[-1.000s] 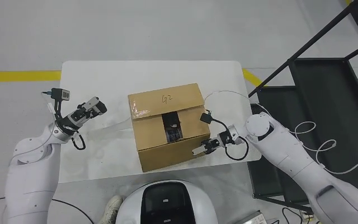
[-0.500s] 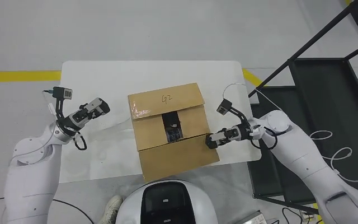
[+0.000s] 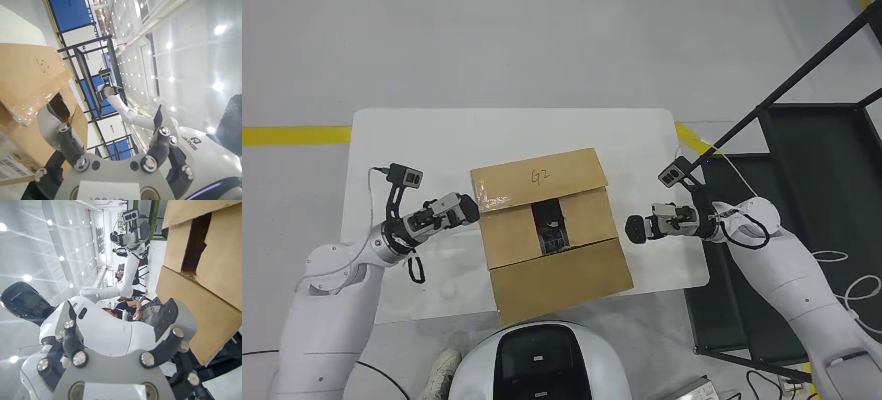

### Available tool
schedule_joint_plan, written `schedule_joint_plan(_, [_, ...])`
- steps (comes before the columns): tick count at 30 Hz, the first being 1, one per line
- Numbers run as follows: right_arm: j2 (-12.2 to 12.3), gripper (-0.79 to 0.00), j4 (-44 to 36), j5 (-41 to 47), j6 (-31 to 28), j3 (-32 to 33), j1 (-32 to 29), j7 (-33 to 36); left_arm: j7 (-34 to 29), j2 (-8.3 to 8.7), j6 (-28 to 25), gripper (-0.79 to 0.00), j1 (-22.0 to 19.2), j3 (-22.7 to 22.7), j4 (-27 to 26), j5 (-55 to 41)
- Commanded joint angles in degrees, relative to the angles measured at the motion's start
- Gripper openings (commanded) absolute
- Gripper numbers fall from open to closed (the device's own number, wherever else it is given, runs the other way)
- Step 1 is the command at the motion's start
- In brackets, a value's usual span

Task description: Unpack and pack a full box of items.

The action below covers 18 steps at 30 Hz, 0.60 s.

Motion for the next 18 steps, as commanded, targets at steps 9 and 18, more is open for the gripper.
schedule_joint_plan(9, [0.0,0.000,0.0,0.0,0.0,0.0,0.0,0.0,-0.1,0.01,0.0,0.000,0.0,0.0,0.0,0.0])
schedule_joint_plan(18, [0.0,0.000,0.0,0.0,0.0,0.0,0.0,0.0,3.6,-0.08,1.2,0.000,2.3,2.2,-0.2,3.3])
